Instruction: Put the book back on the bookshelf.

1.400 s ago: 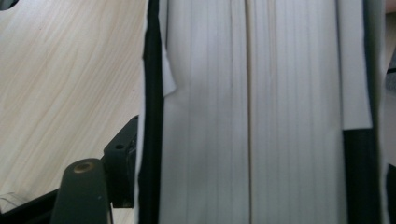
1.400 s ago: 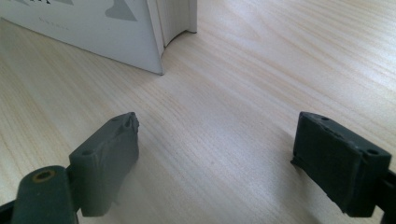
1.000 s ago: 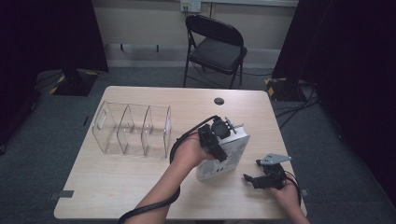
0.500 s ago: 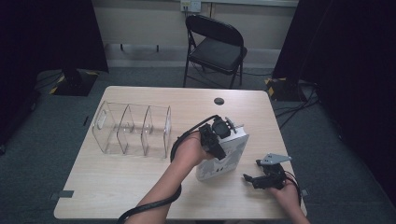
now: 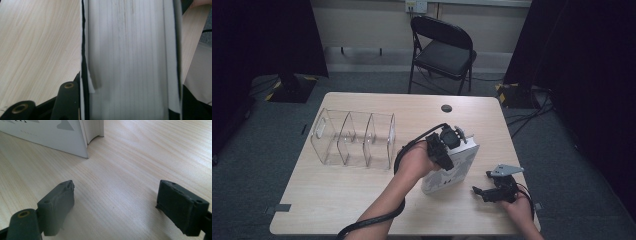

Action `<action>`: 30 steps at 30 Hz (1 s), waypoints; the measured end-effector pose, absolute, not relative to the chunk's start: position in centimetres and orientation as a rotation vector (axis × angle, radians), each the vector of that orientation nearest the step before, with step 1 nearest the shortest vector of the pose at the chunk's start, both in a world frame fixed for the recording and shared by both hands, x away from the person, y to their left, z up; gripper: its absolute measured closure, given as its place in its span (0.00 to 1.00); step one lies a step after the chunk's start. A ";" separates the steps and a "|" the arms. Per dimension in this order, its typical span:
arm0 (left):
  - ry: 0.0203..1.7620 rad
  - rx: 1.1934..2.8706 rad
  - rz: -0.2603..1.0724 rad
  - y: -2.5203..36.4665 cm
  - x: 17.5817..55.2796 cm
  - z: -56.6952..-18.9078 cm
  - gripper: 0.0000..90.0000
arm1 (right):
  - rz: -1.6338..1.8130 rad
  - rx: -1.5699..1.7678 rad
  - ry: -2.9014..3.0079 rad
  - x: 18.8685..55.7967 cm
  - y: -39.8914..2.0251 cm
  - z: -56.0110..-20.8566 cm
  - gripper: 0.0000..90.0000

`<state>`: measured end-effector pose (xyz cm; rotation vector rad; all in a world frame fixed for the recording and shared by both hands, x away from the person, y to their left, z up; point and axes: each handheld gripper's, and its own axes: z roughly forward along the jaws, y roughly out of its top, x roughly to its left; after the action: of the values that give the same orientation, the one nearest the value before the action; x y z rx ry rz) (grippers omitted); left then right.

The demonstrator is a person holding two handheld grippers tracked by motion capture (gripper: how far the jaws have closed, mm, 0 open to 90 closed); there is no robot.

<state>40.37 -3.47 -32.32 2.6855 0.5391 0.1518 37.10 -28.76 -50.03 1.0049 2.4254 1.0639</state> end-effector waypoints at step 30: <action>0.626 2.675 0.184 -0.8 39.1 -30.4 0.59 | 1.066 1.007 2.426 37.1 -28.8 -50.0 0.15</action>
<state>39.12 -0.80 -30.44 2.6753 0.6265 0.1843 37.10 -28.76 -50.02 1.0071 2.4262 1.0656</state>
